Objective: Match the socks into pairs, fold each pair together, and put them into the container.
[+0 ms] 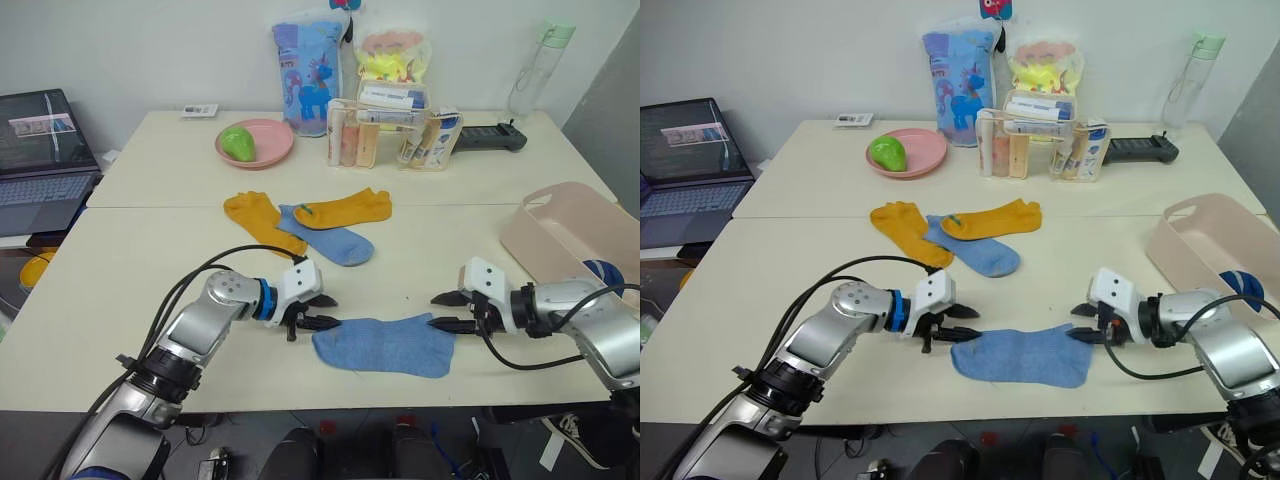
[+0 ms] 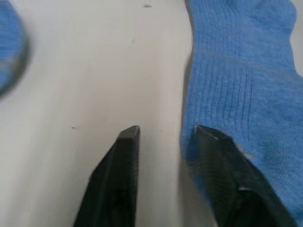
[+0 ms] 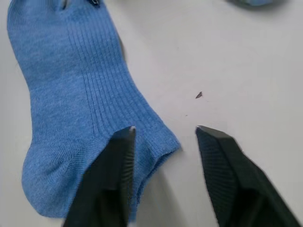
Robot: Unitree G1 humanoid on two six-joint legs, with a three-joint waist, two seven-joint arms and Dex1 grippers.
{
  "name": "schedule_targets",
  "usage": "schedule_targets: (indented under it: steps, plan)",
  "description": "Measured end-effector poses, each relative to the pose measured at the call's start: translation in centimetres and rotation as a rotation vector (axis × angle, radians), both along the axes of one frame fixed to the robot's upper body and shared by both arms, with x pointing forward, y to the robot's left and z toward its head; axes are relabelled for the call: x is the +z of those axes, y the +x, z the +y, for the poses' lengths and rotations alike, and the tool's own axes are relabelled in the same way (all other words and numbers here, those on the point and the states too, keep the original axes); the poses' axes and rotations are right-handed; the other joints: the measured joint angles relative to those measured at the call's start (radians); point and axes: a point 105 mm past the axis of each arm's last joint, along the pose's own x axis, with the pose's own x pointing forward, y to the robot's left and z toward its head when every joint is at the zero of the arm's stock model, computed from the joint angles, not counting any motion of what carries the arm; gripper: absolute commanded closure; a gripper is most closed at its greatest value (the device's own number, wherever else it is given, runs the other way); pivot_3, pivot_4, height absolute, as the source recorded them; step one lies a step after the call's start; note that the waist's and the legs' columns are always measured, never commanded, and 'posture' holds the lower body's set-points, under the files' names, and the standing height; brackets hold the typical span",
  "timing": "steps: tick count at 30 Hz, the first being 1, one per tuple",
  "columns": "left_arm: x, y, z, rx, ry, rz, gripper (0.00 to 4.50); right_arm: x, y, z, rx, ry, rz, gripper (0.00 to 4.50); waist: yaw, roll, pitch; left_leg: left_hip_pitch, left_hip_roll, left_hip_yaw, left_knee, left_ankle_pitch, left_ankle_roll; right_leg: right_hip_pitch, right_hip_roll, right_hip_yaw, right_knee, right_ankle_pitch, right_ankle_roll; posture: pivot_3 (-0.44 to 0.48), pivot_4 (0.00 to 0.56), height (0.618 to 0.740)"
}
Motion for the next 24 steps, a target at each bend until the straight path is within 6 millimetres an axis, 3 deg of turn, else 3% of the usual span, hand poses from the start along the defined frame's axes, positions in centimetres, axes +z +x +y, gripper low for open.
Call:
schedule_targets:
  steps: [4,5,9,12,14,16,22,24]
  plan:
    - [1.8,0.7,2.1,0.075,-0.033,-0.081,0.41,2.0,-0.2,0.2,-0.037,0.042,-0.065,0.0,0.0,0.0,0.0,0.0,0.0,-0.001,0.0,0.0,0.0,0.0,0.0,0.0,0.0,0.0,0.0,0.0,0.15,0.74]
    - [2.2,0.8,2.3,0.089,-0.043,-0.104,0.07,2.3,-0.3,0.5,-0.035,0.055,-0.077,0.0,0.0,0.0,0.0,0.0,0.0,-0.001,0.0,0.0,0.0,0.0,0.0,0.0,0.0,0.0,0.0,0.0,0.15,0.74]
    - [3.0,0.2,2.0,0.069,-0.097,-0.123,0.07,2.4,-1.5,2.2,0.008,0.092,-0.092,0.0,0.002,0.0,0.0,0.0,0.0,-0.001,0.0,0.0,0.0,0.0,0.0,0.0,0.0,0.0,0.0,0.0,0.15,0.74]
    - [3.3,-1.3,0.6,-0.029,-0.128,-0.153,0.69,1.9,-2.2,3.4,0.06,0.083,-0.123,0.61,0.001,0.0,0.0,0.0,0.0,-0.001,0.0,0.0,0.0,0.0,0.0,0.0,0.0,0.0,0.0,0.0,0.15,0.74]
    - [2.5,-3.5,-1.9,-0.168,-0.148,-0.143,1.36,0.2,-3.1,4.7,0.13,0.06,-0.123,1.37,0.002,0.0,0.0,0.0,0.0,-0.001,0.0,0.0,-0.001,0.001,0.0,0.0,-0.001,0.0,0.0,0.0,0.15,0.74]
    - [1.2,-4.9,-2.9,-0.245,-0.135,-0.122,1.97,-0.9,-3.7,5.2,0.16,0.047,-0.111,2.06,0.001,0.0,0.0,0.0,0.0,0.0,0.0,0.0,-0.001,0.001,0.0,0.0,0.0,0.0,0.0,0.0,0.15,0.74]
    - [-0.7,-5.6,-2.8,-0.285,-0.044,-0.146,4.03,-3.0,-4.1,4.2,0.173,-0.044,-0.107,4.36,0.001,0.0,0.0,0.001,0.0,0.0,0.0,0.0,0.0,0.001,0.001,0.0,0.0,0.0,0.0,0.0,0.15,0.74]
    - [-2.0,-5.4,-2.0,-0.271,0.013,-0.139,4.47,-3.7,-4.2,3.5,0.165,-0.079,-0.095,4.5,0.001,0.0,0.0,0.001,0.0,0.0,0.0,0.0,0.0,0.001,0.001,0.0,0.0,0.0,0.0,0.0,0.15,0.74]
